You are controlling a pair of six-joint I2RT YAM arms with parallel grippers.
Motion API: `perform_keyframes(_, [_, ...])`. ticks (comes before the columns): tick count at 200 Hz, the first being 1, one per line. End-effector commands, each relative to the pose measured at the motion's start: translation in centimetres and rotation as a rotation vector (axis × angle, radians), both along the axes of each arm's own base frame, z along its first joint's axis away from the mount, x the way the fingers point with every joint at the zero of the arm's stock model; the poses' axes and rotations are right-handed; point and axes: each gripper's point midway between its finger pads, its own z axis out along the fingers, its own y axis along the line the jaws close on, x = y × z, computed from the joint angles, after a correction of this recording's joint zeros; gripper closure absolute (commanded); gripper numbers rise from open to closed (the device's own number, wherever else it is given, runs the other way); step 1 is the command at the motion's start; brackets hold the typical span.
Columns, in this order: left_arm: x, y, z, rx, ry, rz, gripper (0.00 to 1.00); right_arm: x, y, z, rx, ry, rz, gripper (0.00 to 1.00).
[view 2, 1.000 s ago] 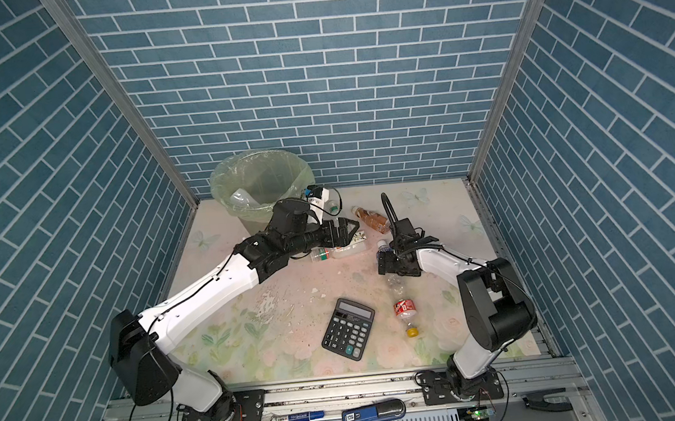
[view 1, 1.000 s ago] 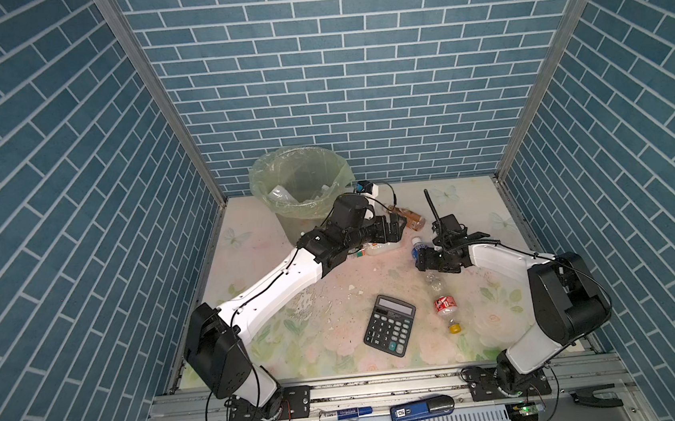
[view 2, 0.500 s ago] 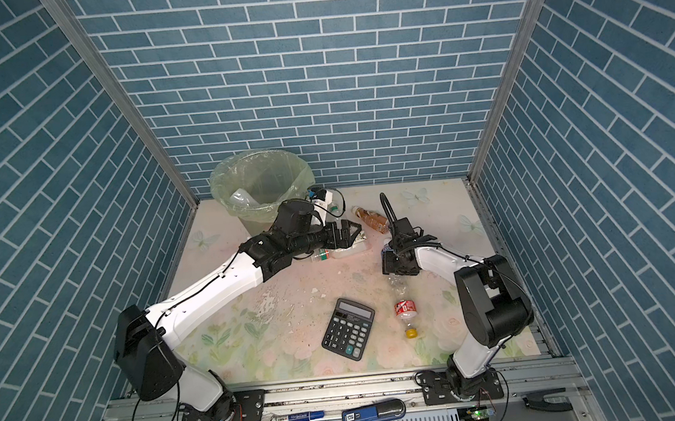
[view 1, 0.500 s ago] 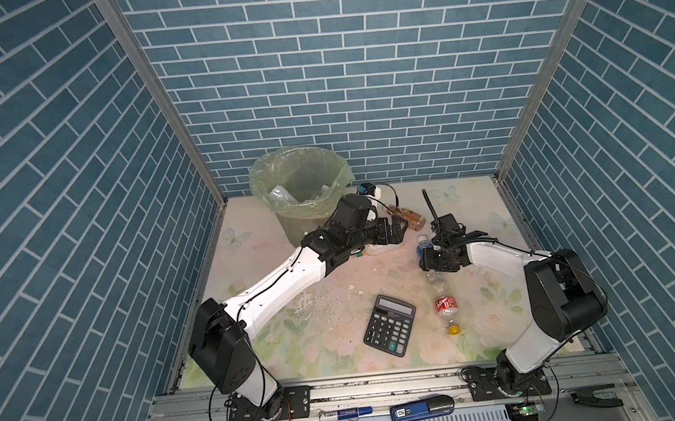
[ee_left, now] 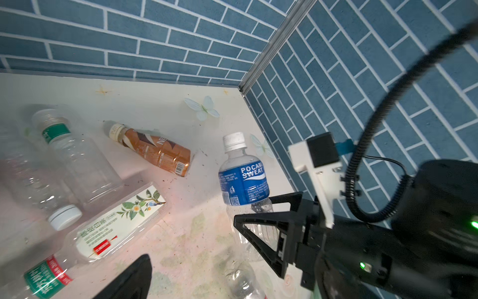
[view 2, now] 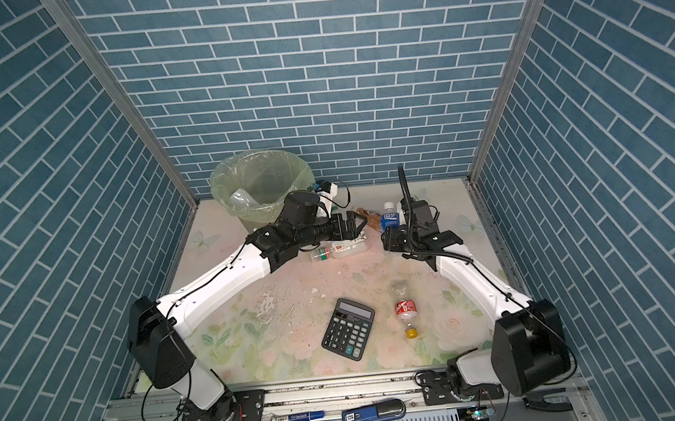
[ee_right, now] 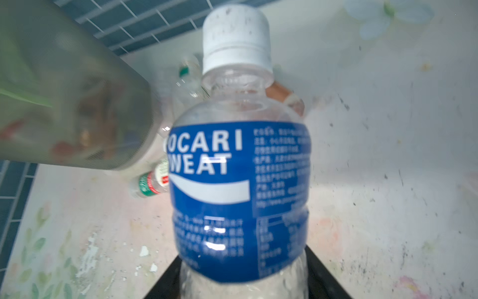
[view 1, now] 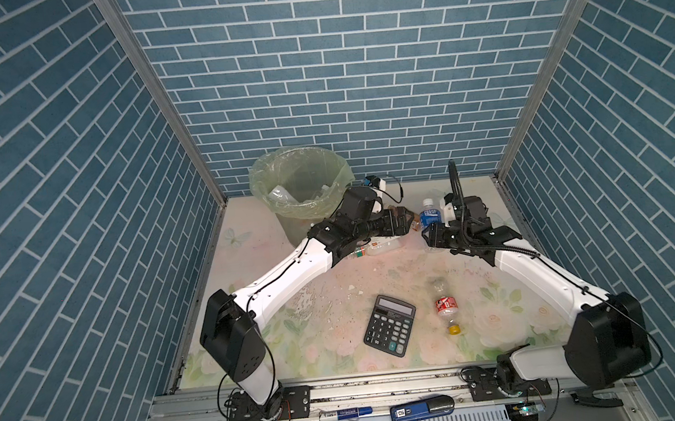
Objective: Throw the plastic bottles in the bin
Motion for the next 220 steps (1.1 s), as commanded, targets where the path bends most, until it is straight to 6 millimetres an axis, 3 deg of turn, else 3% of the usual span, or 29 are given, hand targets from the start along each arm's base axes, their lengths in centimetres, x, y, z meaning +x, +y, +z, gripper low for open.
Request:
perform_keyframes(1, [1.1,-1.1,1.6,-0.073,0.037,-0.014,0.01,0.0,0.7,3.8,0.039,-0.140,0.050,0.40])
perform_keyframes(46, [4.3,-2.8,4.1,-0.234,0.096,-0.035,0.02,-1.1,1.3,7.7,0.099,-0.302,0.104,0.41])
perform_keyframes(68, [4.7,-3.4,5.4,-0.253,0.078,-0.050,0.03,-1.4,2.0,8.3,0.113,-0.325,0.146,0.41])
perform_keyframes(92, [5.3,-3.8,5.5,-0.251,0.079,-0.055,0.08,-1.6,2.6,8.8,0.119,-0.356,0.172,0.41])
perform_keyframes(110, [5.5,-4.3,5.7,-0.265,0.062,-0.073,0.16,-1.6,3.1,8.5,0.120,-0.347,0.189,0.41])
perform_keyframes(174, [6.5,-5.0,4.3,-0.246,0.058,-0.069,0.26,-1.8,4.5,8.4,0.132,-0.353,0.239,0.42])
perform_keyframes(220, [7.0,-5.5,4.0,-0.242,0.051,-0.068,0.40,-2.0,5.2,7.6,0.118,-0.337,0.263,0.43])
